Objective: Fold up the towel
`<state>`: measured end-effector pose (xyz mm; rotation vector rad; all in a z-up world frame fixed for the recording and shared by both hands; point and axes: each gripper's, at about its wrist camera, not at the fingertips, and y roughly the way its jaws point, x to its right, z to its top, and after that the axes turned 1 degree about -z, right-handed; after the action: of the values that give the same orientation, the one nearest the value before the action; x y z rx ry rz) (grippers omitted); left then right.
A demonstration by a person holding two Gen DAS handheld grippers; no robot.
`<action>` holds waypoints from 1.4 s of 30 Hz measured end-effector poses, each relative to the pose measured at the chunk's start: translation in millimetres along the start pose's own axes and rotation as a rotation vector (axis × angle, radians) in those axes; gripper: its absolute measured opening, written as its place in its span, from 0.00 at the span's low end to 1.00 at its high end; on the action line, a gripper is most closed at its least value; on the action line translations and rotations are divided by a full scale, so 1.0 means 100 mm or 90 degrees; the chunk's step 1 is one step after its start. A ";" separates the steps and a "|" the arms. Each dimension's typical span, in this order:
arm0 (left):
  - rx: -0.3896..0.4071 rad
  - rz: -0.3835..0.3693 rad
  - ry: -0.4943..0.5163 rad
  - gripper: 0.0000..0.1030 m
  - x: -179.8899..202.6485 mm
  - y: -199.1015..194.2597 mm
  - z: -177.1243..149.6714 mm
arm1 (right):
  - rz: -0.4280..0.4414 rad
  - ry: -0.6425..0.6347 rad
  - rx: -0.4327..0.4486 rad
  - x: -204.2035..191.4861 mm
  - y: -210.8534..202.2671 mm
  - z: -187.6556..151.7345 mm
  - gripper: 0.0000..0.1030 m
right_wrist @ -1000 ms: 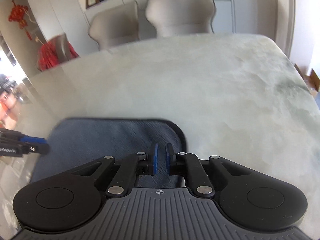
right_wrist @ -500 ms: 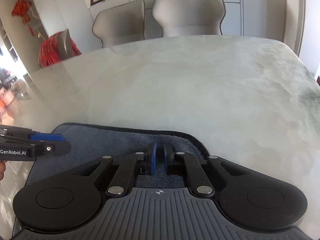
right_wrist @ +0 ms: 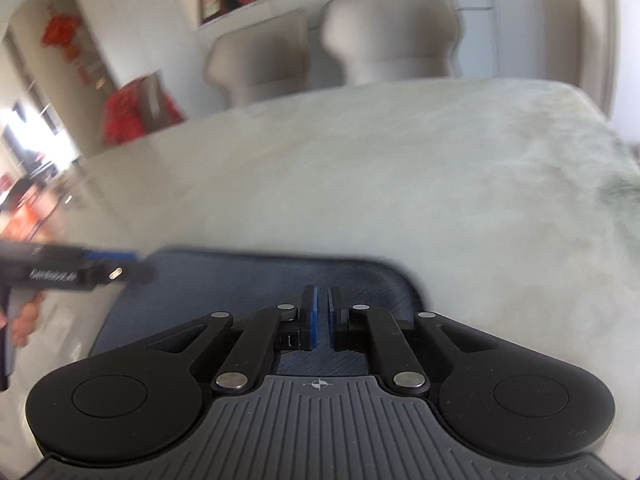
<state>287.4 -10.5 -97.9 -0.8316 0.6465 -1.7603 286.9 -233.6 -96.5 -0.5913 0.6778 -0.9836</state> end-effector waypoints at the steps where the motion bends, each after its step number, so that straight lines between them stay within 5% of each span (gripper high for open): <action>1: -0.007 -0.008 0.005 0.47 0.05 0.02 -0.04 | 0.002 -0.017 -0.012 -0.05 0.02 -0.03 0.06; 5: -0.029 -0.005 0.034 0.47 0.14 0.10 -0.15 | -0.003 0.010 -0.007 0.07 0.00 -0.12 0.03; 10: -0.034 0.045 0.039 0.45 -0.02 0.01 -0.14 | -0.080 0.049 -0.001 0.41 -0.20 -0.14 0.00; 11: -0.038 0.054 0.030 0.45 -0.05 -0.04 -0.13 | -0.083 0.053 -0.005 0.44 -0.26 -0.15 0.08; 16: -0.005 -0.017 -0.010 0.57 0.04 -0.58 -0.44 | -0.058 -0.027 -0.018 0.13 -0.88 -0.46 0.10; 22: -0.066 -0.092 -0.033 0.57 0.43 -0.95 -1.18 | 0.001 0.027 -0.025 -0.19 -1.45 -1.15 0.15; 28: -0.146 -0.121 -0.059 0.57 0.63 -1.08 -1.70 | 0.023 0.085 -0.033 -0.36 -1.43 -1.61 0.15; 32: -0.146 -0.112 -0.037 0.59 0.65 -1.12 -1.79 | -0.010 0.039 -0.048 -0.46 -1.38 -1.71 0.15; 42: -0.121 -0.048 0.015 0.50 0.56 -1.31 -1.96 | -0.037 0.081 -0.052 -0.23 -1.58 -1.88 0.07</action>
<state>45.1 -15.5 -107.0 -0.9769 0.8165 -1.7985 51.7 -308.7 -100.0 -0.6273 0.8213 -1.0586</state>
